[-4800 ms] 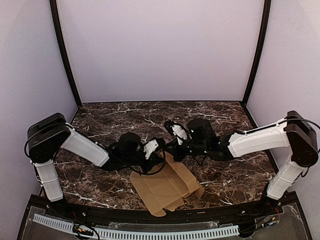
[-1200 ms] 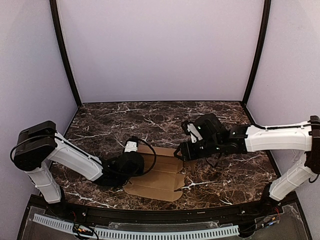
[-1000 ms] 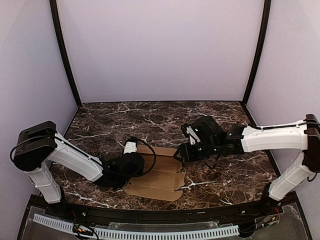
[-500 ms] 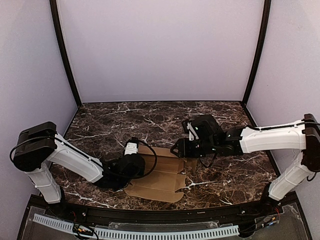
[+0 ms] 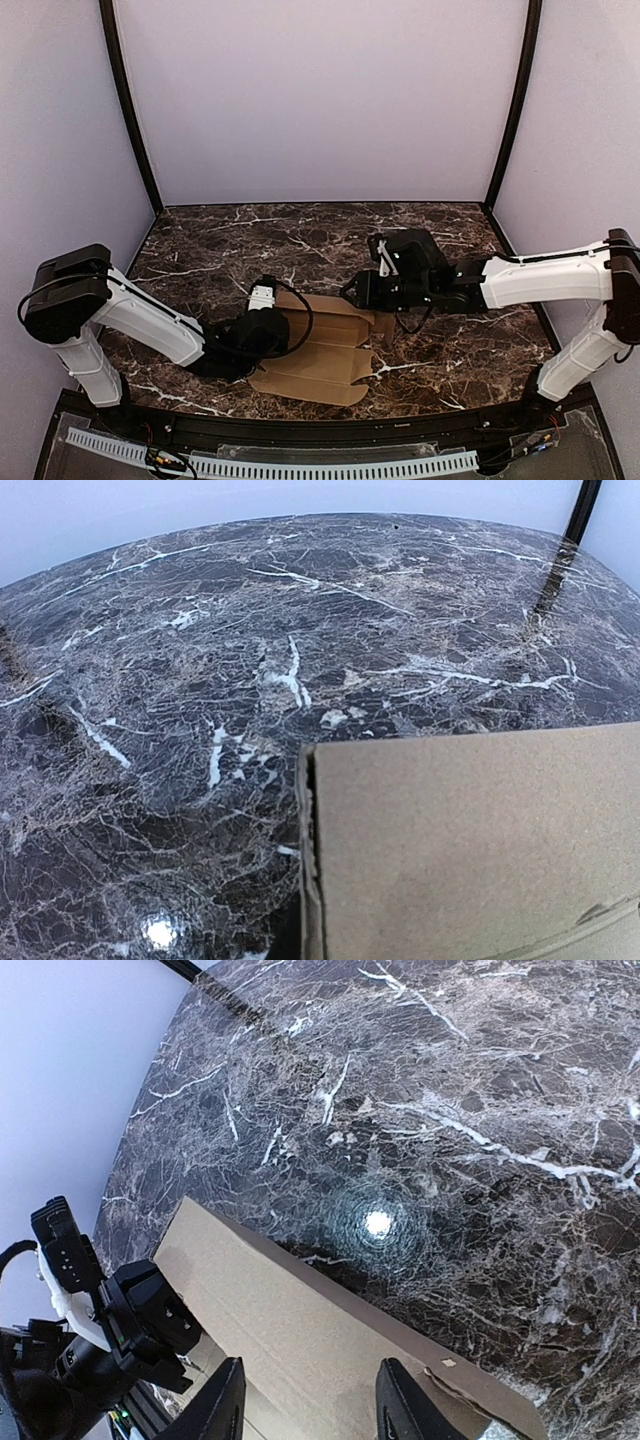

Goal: Fold the paper box

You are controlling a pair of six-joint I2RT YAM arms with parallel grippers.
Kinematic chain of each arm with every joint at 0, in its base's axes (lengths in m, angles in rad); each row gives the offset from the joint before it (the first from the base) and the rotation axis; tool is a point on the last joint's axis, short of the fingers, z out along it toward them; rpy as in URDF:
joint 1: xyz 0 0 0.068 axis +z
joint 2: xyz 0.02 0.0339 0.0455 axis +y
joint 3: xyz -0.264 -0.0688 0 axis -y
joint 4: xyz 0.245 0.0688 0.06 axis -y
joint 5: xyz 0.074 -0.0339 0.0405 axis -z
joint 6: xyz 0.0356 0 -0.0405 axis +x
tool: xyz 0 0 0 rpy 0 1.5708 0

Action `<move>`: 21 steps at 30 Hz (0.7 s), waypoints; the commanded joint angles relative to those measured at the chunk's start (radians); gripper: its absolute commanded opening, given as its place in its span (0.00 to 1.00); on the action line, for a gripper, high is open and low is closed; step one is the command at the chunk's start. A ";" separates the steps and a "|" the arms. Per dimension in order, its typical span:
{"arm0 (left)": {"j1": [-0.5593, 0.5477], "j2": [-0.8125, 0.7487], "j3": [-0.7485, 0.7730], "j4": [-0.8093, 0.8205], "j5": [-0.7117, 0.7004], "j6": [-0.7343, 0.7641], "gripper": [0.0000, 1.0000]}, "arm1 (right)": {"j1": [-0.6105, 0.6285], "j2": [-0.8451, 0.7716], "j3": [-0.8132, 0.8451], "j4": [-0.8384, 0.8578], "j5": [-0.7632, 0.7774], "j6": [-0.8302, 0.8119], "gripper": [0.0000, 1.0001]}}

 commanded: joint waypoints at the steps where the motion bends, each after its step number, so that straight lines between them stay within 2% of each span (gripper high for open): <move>1: -0.005 -0.038 -0.013 -0.006 -0.022 -0.015 0.00 | -0.004 -0.046 -0.020 -0.044 0.039 -0.004 0.45; 13: -0.006 -0.026 0.001 -0.012 -0.037 -0.024 0.00 | 0.006 -0.046 -0.097 -0.051 0.029 0.052 0.48; 21: -0.012 -0.018 0.005 -0.004 -0.024 -0.018 0.00 | 0.007 0.001 -0.084 0.060 -0.017 0.079 0.48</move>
